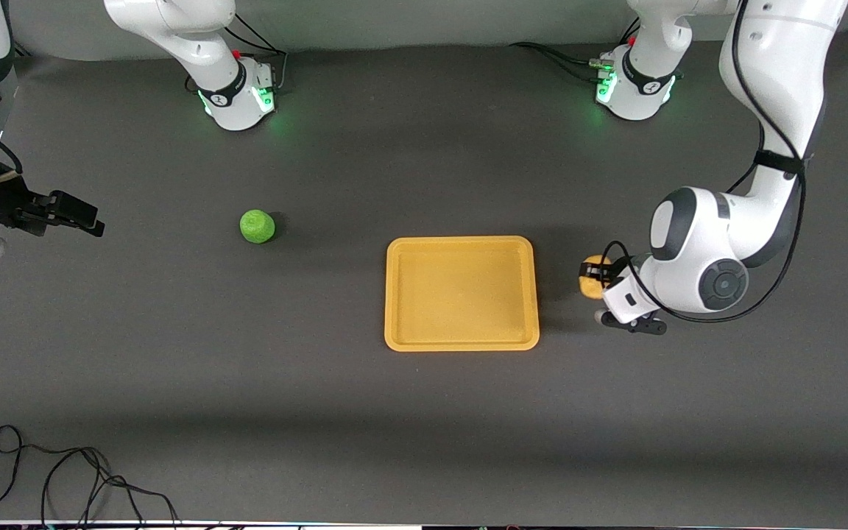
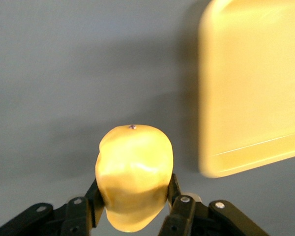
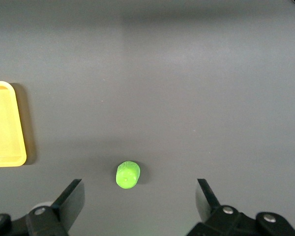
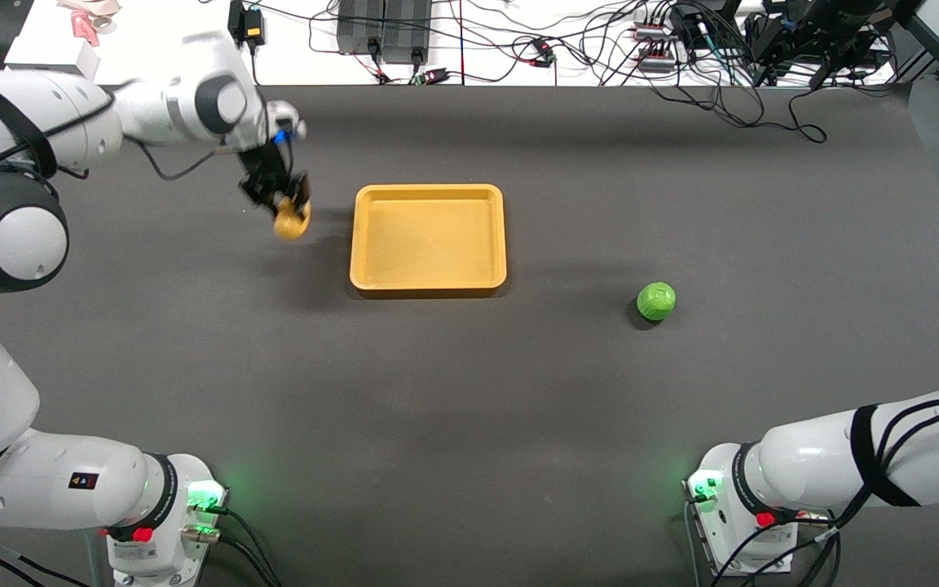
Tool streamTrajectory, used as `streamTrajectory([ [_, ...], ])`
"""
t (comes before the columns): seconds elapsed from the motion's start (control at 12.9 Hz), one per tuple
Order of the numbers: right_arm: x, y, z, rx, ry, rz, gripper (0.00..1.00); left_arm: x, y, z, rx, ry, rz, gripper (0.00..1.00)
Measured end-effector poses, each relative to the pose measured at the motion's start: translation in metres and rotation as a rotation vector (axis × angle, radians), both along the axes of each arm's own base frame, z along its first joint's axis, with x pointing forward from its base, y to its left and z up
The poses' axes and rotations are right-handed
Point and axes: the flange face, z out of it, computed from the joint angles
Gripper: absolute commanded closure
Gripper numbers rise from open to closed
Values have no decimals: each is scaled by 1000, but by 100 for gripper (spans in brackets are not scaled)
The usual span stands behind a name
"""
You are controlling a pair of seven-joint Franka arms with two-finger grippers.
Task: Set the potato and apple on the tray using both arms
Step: 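Place the potato on the tray while the right gripper reaches the apple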
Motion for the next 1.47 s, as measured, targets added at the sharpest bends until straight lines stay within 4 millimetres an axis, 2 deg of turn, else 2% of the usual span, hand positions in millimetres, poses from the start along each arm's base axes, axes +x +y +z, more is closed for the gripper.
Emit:
streamTrajectory([
  [0.08, 0, 2, 0, 0, 1, 4, 0, 7, -28, 18, -4, -19, 45, 94],
  [0.15, 0, 7, -1, 0, 2, 12, 0, 9, -59, 22, 8, -17, 96, 94],
  [0.23, -1, 15, -1, 0, 2, 27, 0, 9, -86, 13, 24, -3, 141, 94],
  [0.31, -3, 30, 0, 1, 3, 47, 0, 6, -108, -6, 41, 17, 173, 92],
  [0.46, -21, 75, -3, -2, 13, 70, 0, -3, -134, -52, 80, 57, 207, 91],
  [0.54, -39, 97, -6, -3, 9, 87, 0, -5, -139, -69, 98, 57, 219, 91],
  [0.62, -60, 109, -11, -3, 3, 99, 0, -5, -142, -81, 107, 55, 225, 90],
  [0.77, -103, 105, -29, -3, -8, 102, 0, -5, -141, -89, 120, 54, 221, 87],
  [0.93, -135, 98, -49, -3, -13, 100, 0, -4, -139, -89, 147, 30, 200, 70],
  [1.01, -142, 96, -58, -3, -20, 99, 0, -4, -138, -89, 159, 23, 193, 44],
  [1.08, -143, 96, -70, -2, -29, 98, 0, -5, -139, -91, 165, 21, 187, 29],
  [1.24, -139, 96, -107, 2, -53, 94, 0, -7, -143, -92, 168, 21, 178, 0],
  [1.47, -134, 97, -183, 2, -68, 82, 0, -8, -145, -91, 168, 20, 177, 0],
])
